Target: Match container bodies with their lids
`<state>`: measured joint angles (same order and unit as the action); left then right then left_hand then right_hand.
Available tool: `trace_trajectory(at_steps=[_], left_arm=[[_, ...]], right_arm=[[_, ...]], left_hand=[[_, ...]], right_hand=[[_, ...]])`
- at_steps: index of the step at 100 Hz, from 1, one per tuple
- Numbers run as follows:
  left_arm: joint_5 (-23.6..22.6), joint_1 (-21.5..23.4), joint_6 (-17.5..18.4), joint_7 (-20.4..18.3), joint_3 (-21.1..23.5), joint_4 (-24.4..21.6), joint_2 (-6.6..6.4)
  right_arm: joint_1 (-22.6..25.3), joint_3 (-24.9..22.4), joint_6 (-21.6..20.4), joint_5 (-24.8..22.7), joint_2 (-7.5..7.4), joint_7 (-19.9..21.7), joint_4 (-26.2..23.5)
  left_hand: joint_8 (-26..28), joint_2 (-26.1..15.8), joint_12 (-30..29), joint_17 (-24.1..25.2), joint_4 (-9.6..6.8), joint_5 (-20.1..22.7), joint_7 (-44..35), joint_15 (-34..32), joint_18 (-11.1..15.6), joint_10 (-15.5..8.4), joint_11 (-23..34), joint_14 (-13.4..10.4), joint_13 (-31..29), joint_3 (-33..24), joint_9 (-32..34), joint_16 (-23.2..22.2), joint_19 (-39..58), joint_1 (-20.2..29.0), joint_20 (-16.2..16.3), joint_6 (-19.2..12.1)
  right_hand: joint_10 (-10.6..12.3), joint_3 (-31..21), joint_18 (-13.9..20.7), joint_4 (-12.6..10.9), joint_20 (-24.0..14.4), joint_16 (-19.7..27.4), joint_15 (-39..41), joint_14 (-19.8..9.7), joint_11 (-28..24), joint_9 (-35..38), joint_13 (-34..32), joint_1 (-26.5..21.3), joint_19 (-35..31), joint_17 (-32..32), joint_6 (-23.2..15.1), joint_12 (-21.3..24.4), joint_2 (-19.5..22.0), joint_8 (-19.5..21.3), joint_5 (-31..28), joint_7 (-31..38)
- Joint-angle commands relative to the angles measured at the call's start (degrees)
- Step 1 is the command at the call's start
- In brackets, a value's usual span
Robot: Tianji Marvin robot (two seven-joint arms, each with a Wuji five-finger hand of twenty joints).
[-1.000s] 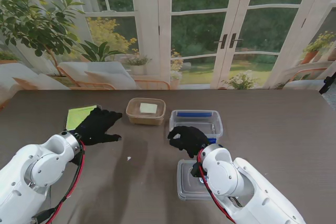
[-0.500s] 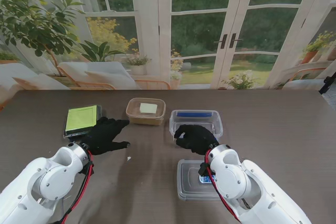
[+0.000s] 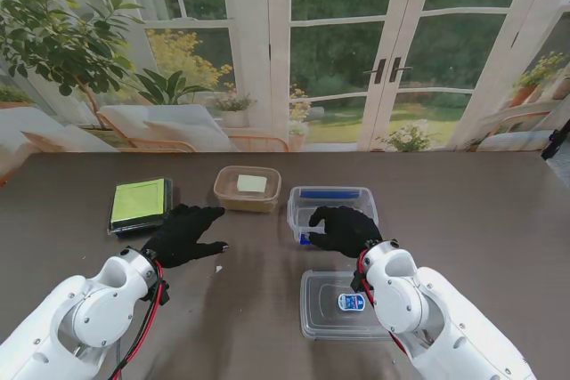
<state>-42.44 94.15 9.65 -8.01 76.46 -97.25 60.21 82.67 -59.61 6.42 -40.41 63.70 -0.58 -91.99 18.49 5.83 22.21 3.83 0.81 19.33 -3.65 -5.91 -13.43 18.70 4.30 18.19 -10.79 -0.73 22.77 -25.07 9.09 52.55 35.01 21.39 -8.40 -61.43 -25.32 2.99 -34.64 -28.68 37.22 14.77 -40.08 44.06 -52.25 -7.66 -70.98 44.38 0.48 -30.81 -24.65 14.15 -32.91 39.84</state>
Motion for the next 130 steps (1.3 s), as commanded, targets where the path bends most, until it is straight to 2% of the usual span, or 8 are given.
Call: trace_trajectory(at_steps=[1, 14, 41, 62, 79, 97, 116, 130], left_arm=[[0.1, 0.0, -0.2, -0.9, -0.2, -0.2, 0.41], [0.5, 0.2, -0.6, -0.7, -0.4, -0.1, 0.48], [1.5, -0.3, -0.9, -0.9, -0.8, 0.7, 0.51], [1.4, 0.2, -1.4, -0.9, -0.7, 0.3, 0.53], [1.5, 0.5, -2.1, -1.2, -0.6, -0.1, 0.52], [1.5, 0.5, -2.3, -1.3, -0.6, -0.2, 0.5], [1.7, 0.5, -2.4, -1.7, -0.7, -0.1, 0.46], [1.7, 0.5, -2.4, -1.8, -0.7, -0.2, 0.44]], right_arm=[[-1.5, 0.5, -0.7, 0.5, -0.13, -0.1, 1.9], [-2.6, 0.7, -0.9, -3.3, -0.65, 0.4, 2.0], [-8.8, 5.4, -0.9, -7.8, -1.08, 0.7, 7.3], [-12.0, 9.3, 0.0, -8.5, -0.85, -0.1, 10.9], [-14.0, 11.7, 1.0, -8.9, -0.81, 0.1, 12.9], [-16.1, 14.2, 2.2, -9.4, -0.85, 0.8, 14.9], [-17.5, 16.4, 3.4, -9.3, -0.69, 0.8, 16.6], [-18.8, 18.6, 4.0, -10.3, -0.64, 0.4, 17.7]], left_hand=[[-0.4, -1.9, -0.4, 0.7, -1.35, 0.0, 0.7, 0.8, -0.6, 0.6, -0.3, 0.7, -0.3, 1.0, 0.3, 0.4, -0.2, 0.2, 1.0, 0.3], [-0.6, -1.9, -0.5, 0.7, -1.35, -0.1, 0.8, 0.8, -0.6, 0.6, -0.3, 0.7, -0.3, 1.1, 0.5, 0.4, -0.3, 0.3, 1.1, 0.3], [-0.9, -2.0, -0.5, 1.0, -1.37, -0.1, 0.8, 0.8, -0.5, 0.7, -0.3, 0.6, -0.2, 1.1, 0.3, 0.3, -0.4, 0.4, 1.2, 0.4], [-1.0, -2.1, -0.5, 1.1, -1.39, 0.0, 0.7, 0.8, -0.4, 0.7, -0.3, 0.5, -0.2, 1.1, 0.3, 0.3, -0.5, 0.5, 1.2, 0.4], [-1.0, -2.1, -0.5, 1.3, -1.4, 0.1, 0.7, 0.9, -0.4, 0.7, -0.3, 0.4, -0.2, 1.1, 0.4, 0.3, -0.5, 0.5, 1.2, 0.4], [-1.1, -2.1, -0.5, 1.3, -1.41, 0.1, 0.7, 0.9, -0.4, 0.7, -0.2, 0.4, -0.2, 1.1, 0.5, 0.3, -0.5, 0.6, 1.3, 0.5], [-1.1, -2.1, -0.5, 1.4, -1.42, 0.1, 0.7, 0.9, -0.3, 0.7, -0.2, 0.4, -0.2, 1.1, 0.5, 0.3, -0.6, 0.6, 1.3, 0.4], [-1.1, -2.1, -0.5, 1.4, -1.44, 0.1, 0.7, 0.9, -0.3, 0.9, -0.2, 0.4, -0.1, 1.1, 0.6, 0.3, -0.6, 0.7, 1.3, 0.5]], right_hand=[[1.9, 3.2, 2.0, 1.2, 1.5, 0.7, -1.0, -1.3, 0.6, -2.9, 2.2, 0.4, 1.1, -20.6, -1.6, 0.6, -0.7, 0.4, 2.4, -0.5], [2.4, 3.1, 3.5, 1.5, 1.5, 1.1, -1.8, -2.5, 0.3, -5.9, 4.7, 0.1, 1.6, -22.1, -2.1, 0.9, -2.0, 0.5, 3.5, -0.3], [3.5, 3.0, 7.3, 2.4, 2.3, 3.2, -5.4, -4.6, 0.3, -10.0, 11.3, -1.7, 5.2, -27.8, -4.4, 2.2, -6.5, 0.8, 2.2, 0.5], [4.1, 2.1, 8.6, 3.1, 3.0, 4.4, -7.2, -5.5, 0.5, -12.4, 13.4, -2.8, 8.0, -30.5, -4.5, 3.1, -9.4, 1.3, 3.2, 1.3], [5.1, 0.9, 9.6, 3.5, 3.4, 5.1, -8.5, -6.2, 1.0, -13.3, 14.9, -4.0, 9.8, -31.8, -8.5, 3.9, -11.5, 1.2, 2.8, 1.1], [5.9, -0.5, 10.9, 4.2, 3.8, 5.8, -9.9, -7.1, 1.6, -15.8, 17.1, -5.3, 11.7, -33.4, -9.1, 4.4, -14.8, 1.0, 4.8, 0.5], [6.4, -3.7, 11.7, 5.5, 3.8, 6.4, -11.0, -7.5, 1.7, -17.6, 18.8, -7.2, 13.4, -34.4, -8.7, 5.1, -20.6, 0.7, 8.3, -0.3], [6.9, -6.8, 12.0, 6.3, 3.7, 6.5, -10.9, -7.7, 1.3, -16.5, 18.3, -9.0, 13.6, -33.9, -8.0, 5.4, -24.9, 0.8, 7.4, 0.4]])
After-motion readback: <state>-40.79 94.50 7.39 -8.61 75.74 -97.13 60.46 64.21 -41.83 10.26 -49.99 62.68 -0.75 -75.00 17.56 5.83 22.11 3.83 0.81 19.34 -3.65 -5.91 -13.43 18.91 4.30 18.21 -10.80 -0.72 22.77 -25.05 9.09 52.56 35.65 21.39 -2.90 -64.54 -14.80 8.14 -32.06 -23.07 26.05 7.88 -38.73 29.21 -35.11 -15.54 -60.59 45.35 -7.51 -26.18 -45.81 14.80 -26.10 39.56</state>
